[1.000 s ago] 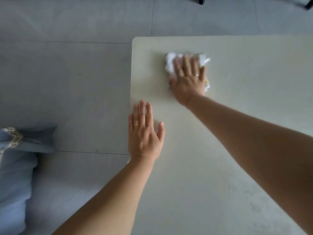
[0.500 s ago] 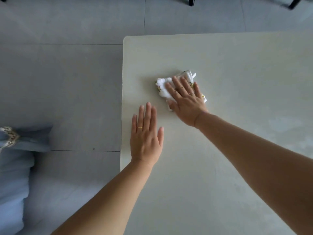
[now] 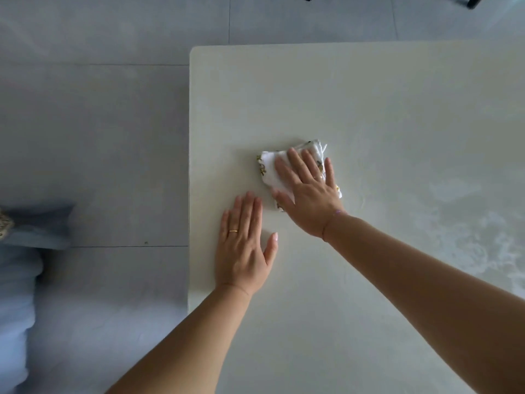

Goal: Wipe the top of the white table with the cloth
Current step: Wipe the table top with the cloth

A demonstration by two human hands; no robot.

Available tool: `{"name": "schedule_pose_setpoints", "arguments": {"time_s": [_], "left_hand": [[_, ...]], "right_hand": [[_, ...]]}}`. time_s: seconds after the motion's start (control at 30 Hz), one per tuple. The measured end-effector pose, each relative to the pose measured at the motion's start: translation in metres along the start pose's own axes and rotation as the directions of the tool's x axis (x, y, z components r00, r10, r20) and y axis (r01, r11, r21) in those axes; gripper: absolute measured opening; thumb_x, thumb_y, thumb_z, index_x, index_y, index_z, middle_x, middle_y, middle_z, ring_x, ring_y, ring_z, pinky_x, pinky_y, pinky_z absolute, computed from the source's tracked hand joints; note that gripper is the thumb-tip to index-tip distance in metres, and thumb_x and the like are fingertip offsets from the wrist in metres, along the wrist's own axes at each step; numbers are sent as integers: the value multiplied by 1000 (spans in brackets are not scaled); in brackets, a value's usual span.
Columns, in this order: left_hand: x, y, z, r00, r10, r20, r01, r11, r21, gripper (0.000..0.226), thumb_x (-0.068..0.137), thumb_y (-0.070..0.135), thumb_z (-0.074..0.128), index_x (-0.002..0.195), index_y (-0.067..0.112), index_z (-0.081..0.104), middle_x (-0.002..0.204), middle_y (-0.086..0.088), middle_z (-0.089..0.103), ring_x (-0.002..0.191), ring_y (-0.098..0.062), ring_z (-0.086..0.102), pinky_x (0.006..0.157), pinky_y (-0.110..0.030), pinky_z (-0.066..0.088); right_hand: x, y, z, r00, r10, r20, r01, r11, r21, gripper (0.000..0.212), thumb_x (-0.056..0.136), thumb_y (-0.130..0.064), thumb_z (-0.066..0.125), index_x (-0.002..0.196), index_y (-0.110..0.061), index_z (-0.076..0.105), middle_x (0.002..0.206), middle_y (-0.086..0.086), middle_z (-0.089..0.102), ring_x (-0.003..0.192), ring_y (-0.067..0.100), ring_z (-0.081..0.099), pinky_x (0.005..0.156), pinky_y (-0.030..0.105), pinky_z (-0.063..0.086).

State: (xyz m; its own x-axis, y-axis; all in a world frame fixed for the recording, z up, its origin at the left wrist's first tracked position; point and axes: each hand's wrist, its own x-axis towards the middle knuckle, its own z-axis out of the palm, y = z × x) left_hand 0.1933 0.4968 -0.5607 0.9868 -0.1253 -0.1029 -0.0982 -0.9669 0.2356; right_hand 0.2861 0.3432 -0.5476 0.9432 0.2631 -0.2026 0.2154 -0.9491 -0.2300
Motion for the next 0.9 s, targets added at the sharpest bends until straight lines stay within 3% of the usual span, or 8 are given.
{"name": "schedule_pose_setpoints", "arguments": {"time_s": [0.23,0.4,0.47,0.6,0.67,0.8,0.83,0.9], "left_hand": [[0,-1,-2,1000,2,-9,-2,1000,5,67,92,44,32,147,6,27,155,-11,24,145,-27,19,117,-44,15],[0,0,-2,1000,1,-15,-1,1000,12,68,92,42,32,148,6,25,157,-10,20,146,-25,16,117,-43,14],[0,1,-2,1000,-7,-13,7,1000,23,66,92,41,30,148,6,25,156,-11,21,145,-25,17,117,-42,14],[-1,-1,-3,1000,-20,-14,21,1000,15,66,93,40,26,148,5,24,157,-12,20,145,-25,16,117,-42,13],[-1,-1,-3,1000,-17,-17,17,1000,18,65,92,39,27,148,5,24,157,-11,20,145,-26,16,117,-41,13],[0,0,-2,1000,-16,-12,17,999,36,67,92,40,26,149,5,21,157,-11,17,146,-25,13,118,-40,10],[-1,0,-2,1000,-18,-12,19,999,36,67,92,40,26,149,5,21,157,-11,18,146,-26,13,118,-40,10],[-1,0,-3,1000,-19,-14,20,999,29,66,92,40,25,147,3,25,156,-13,20,145,-27,15,118,-41,11]], "right_hand": [[12,4,4,998,-48,-41,43,992,-117,59,96,-52,24,150,-32,8,160,0,5,147,20,-2,115,46,-12],[3,32,6,915,386,-116,-388,922,7,60,94,-55,21,149,-36,5,160,-1,2,146,21,-4,113,54,-11],[-7,0,14,940,324,-110,-326,946,1,62,94,-55,19,150,-34,2,160,0,-1,146,23,-6,112,54,-13],[-35,8,9,994,-110,-13,107,986,-131,58,95,-52,13,149,-33,14,159,-1,12,146,23,7,115,50,-2],[-37,43,2,997,-56,-48,50,991,-124,55,96,-50,15,149,-35,16,159,-1,14,146,21,8,115,47,0],[-41,30,14,922,373,-104,-369,927,64,54,98,-47,23,149,-37,8,160,-3,3,146,20,-4,115,50,-9],[-46,9,19,932,348,-105,-343,937,61,56,97,-48,23,149,-35,8,160,-2,3,146,22,-4,114,50,-11],[-59,-18,27,991,117,-71,-118,993,1,57,96,-50,22,150,-33,12,159,0,7,147,25,0,114,52,-8]]}}
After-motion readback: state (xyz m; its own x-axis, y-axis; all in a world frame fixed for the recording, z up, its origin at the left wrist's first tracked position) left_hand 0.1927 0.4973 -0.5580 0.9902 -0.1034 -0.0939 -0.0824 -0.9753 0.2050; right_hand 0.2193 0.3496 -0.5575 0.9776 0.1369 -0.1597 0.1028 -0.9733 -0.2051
